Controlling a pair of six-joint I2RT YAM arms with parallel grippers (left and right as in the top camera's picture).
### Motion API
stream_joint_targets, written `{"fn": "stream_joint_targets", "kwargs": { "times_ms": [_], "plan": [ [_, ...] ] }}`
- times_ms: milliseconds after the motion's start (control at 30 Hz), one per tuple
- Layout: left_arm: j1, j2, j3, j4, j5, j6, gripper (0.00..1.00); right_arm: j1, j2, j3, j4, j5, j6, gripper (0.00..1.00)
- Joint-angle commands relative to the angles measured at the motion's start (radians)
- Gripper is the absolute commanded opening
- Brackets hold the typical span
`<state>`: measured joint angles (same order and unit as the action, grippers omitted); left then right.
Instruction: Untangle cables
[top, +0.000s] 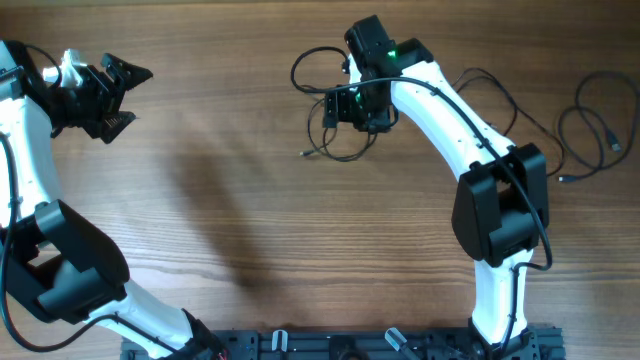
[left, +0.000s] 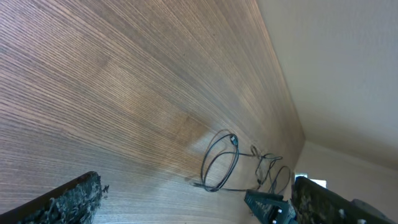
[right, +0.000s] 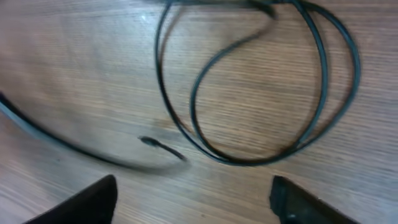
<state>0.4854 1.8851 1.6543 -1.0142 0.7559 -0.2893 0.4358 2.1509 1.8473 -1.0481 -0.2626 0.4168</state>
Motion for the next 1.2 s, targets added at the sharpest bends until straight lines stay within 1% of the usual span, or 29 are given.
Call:
{"fn": "stream_joint_targets", "kwargs": {
  "times_ms": [0,267,400,500,633,667,767,867,1033,1100,1167],
  "plan": [
    [0.001,-0.002,-0.003,0.0,0.0,0.021,1.0,0.005,0.024,-0.009,-0.022,0.111,0.002,0.85],
    [0.001,-0.002,-0.003,0.0,0.0,0.021,1.0,0.013,0.026,-0.009,-0.02,0.127,-0.003,0.85],
    [0.001,-0.002,-0.003,0.0,0.0,0.021,1.0,0.045,0.026,-0.009,0.032,0.071,-0.16,0.85],
    [0.001,-0.002,-0.003,0.0,0.0,0.021,1.0,0.076,0.026,-0.004,0.044,0.127,-0.211,0.84],
    [0.001,-0.002,-0.003,0.0,0.0,0.021,1.0,0.102,0.026,0.046,0.03,0.139,-0.298,0.79],
    [0.001,-0.002,-0.003,0.0,0.0,0.021,1.0,0.12,0.026,0.057,0.043,0.144,-0.357,0.78],
    [0.001,-0.002,-0.003,0.0,0.0,0.021,1.0,0.156,0.031,0.056,0.05,0.205,-0.42,0.72],
    [0.001,-0.002,-0.003,0.0,0.0,0.021,1.0,0.196,0.068,0.056,0.061,0.32,-0.494,0.72],
    [0.001,-0.002,-0.003,0.0,0.0,0.021,1.0,0.201,0.138,0.056,0.06,0.332,-0.537,0.73],
    [0.001,-0.002,-0.003,0.0,0.0,0.021,1.0,0.2,0.16,0.055,0.06,0.33,-0.582,0.69],
    [0.001,-0.002,-0.003,0.0,0.0,0.021,1.0,0.199,0.175,0.054,0.061,0.329,-0.621,0.68]
  ]
}}
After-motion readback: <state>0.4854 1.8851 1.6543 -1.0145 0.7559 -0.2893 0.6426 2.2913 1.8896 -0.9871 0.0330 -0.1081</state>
